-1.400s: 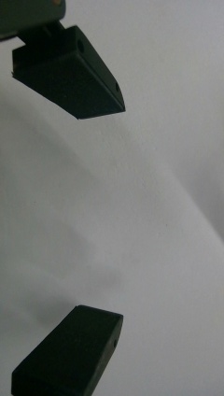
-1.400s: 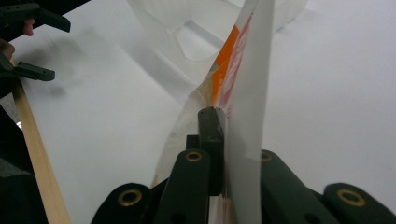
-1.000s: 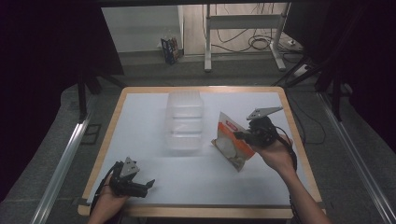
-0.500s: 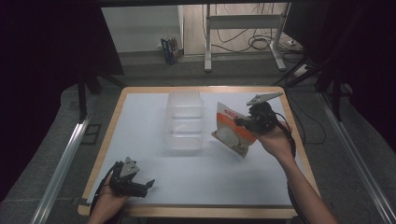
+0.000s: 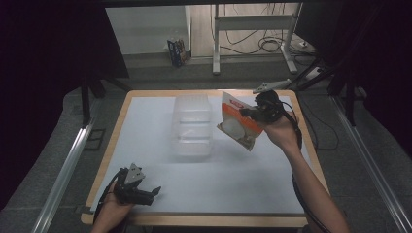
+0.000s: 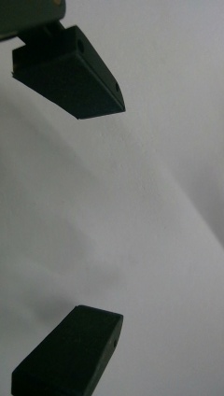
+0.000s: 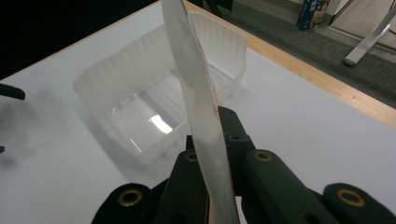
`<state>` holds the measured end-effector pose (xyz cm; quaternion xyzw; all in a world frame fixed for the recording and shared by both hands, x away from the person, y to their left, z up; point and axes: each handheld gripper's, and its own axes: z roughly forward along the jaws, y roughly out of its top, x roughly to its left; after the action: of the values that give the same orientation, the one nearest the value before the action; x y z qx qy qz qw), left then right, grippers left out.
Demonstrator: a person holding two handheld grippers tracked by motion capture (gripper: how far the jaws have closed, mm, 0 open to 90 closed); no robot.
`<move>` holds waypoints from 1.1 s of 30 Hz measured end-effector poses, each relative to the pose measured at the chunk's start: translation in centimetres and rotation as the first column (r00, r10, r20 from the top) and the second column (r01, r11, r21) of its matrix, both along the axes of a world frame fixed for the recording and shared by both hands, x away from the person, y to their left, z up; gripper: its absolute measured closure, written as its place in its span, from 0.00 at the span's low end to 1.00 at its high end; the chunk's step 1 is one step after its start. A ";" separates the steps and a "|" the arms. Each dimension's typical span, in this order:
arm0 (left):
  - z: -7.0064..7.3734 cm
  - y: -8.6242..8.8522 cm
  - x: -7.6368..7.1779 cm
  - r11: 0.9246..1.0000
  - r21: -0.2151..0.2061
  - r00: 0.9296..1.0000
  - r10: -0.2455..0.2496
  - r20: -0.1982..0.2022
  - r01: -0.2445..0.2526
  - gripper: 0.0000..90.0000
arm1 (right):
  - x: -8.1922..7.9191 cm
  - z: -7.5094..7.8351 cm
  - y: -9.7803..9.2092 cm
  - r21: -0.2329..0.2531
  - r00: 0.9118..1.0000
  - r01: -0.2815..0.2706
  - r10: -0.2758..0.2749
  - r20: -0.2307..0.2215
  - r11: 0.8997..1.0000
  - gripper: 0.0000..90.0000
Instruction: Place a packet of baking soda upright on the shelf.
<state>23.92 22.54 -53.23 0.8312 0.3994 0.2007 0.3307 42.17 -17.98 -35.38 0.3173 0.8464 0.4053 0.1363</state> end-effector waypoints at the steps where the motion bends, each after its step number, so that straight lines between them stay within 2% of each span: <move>1: 0.0 0.0 0.0 1.000 0.000 1.000 0.001 0.000 -0.001 0.03 | 0.2 0.1 0.1 0.001 1.000 0.001 -0.001 0.002 1.000 0.98; 24: 0.0 0.0 0.0 1.000 0.000 1.000 -0.002 0.002 0.002 0.03 | 4.2 0.4 3.9 0.031 1.000 -0.009 0.010 -0.004 0.999 0.98; 33: 0.0 0.0 0.0 1.000 0.001 1.000 -0.005 0.003 0.005 0.03 | 5.4 0.3 6.1 0.024 0.999 -0.037 0.037 0.000 0.999 0.98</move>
<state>23.87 22.54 -53.25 0.8320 0.3969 0.2011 0.3314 47.55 -11.85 -35.12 0.3031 0.8473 0.4179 0.1246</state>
